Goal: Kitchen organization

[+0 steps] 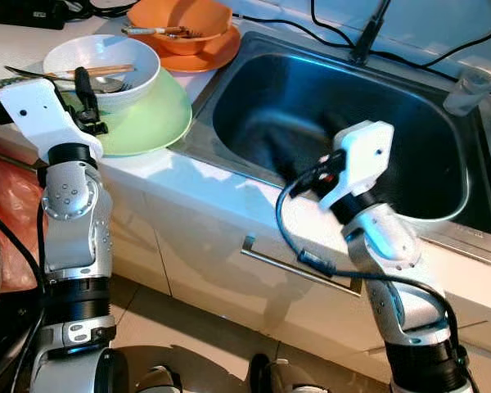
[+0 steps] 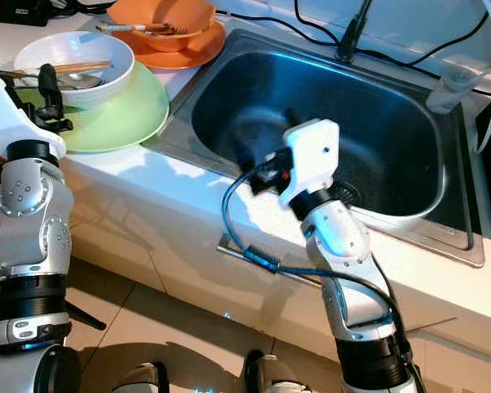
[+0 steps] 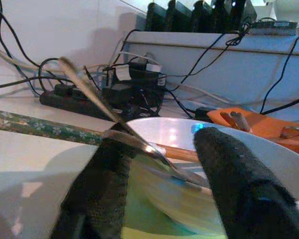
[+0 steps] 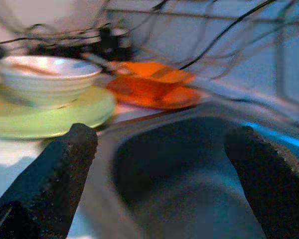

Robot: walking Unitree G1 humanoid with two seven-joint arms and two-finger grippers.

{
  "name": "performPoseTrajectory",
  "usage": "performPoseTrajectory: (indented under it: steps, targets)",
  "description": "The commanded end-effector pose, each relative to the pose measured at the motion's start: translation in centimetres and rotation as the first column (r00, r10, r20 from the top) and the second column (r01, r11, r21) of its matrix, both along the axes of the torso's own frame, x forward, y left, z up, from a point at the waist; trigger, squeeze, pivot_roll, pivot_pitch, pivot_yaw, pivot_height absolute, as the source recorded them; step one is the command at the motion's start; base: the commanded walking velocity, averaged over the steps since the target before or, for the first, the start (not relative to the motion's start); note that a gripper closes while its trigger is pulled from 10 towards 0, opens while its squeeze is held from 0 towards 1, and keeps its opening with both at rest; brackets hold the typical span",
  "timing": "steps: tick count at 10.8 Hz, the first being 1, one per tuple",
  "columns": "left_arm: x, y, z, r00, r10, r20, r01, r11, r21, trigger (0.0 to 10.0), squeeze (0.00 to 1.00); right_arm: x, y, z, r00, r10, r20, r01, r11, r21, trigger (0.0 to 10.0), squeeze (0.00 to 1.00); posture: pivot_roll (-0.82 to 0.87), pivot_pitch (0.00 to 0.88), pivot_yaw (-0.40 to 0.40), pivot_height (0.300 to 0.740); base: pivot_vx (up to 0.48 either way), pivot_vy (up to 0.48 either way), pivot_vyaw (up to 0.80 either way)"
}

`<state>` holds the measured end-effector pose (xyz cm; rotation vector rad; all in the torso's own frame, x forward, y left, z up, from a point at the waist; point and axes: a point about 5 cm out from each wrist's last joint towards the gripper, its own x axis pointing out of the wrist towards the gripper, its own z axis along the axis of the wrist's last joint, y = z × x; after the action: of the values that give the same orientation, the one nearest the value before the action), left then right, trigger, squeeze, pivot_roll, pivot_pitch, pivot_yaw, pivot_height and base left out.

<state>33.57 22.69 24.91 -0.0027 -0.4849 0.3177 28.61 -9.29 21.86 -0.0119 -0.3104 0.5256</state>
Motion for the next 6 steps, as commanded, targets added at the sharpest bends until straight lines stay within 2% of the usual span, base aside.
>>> performPoseTrajectory:
  steps: [1, 3, 4, 5, 6]
  targets:
    - [0.27, -0.35, 0.29, 1.0, -0.009, 0.001, 0.009, 1.0, 0.012, 10.0, 0.0, -0.5, 0.27, -0.23, 0.999, 0.047, -0.02, -0.047, 0.999, -0.004, 10.0, 0.0, -0.04, 0.188, -0.12, 0.74, 0.0, 0.0, 0.0]
    - [0.35, -0.25, 0.32, 1.0, -0.013, 0.002, 0.013, 1.0, 0.014, 10.0, 0.0, -0.86, 0.72, -0.53, 0.996, 0.088, -0.033, -0.089, 0.996, -0.016, 10.0, 0.0, -0.04, 0.187, -0.119, 0.74, 0.0, 0.0, 0.0]
    - [0.35, -0.33, 0.41, 1.0, -0.026, 0.011, 0.026, 1.0, 0.011, 3.8, 0.0, -1.01, 0.85, -0.63, 0.993, 0.11, -0.043, -0.111, 0.994, -0.015, 10.0, 0.0, -0.04, 0.187, -0.117, 0.74, 0.0, 0.0, 0.0]
    - [0.35, -0.44, 0.47, 0.999, -0.035, 0.014, 0.035, 0.999, 0.014, 0.0, 0.0, -1.18, 0.97, -0.78, 0.99, 0.13, -0.055, -0.131, 0.991, -0.019, 10.0, 0.0, -0.04, 0.187, -0.118, 0.74, 0.0, 0.0, 0.0]
    - [0.36, -0.48, 0.47, 0.999, -0.038, 0.014, 0.038, 0.999, 0.014, 0.0, 0.0, -1.31, 1.11, -0.93, 0.987, 0.145, -0.067, -0.147, 0.989, -0.018, 10.0, 0.0, -0.04, 0.186, -0.117, 0.74, 0.0, 0.0, 0.0]
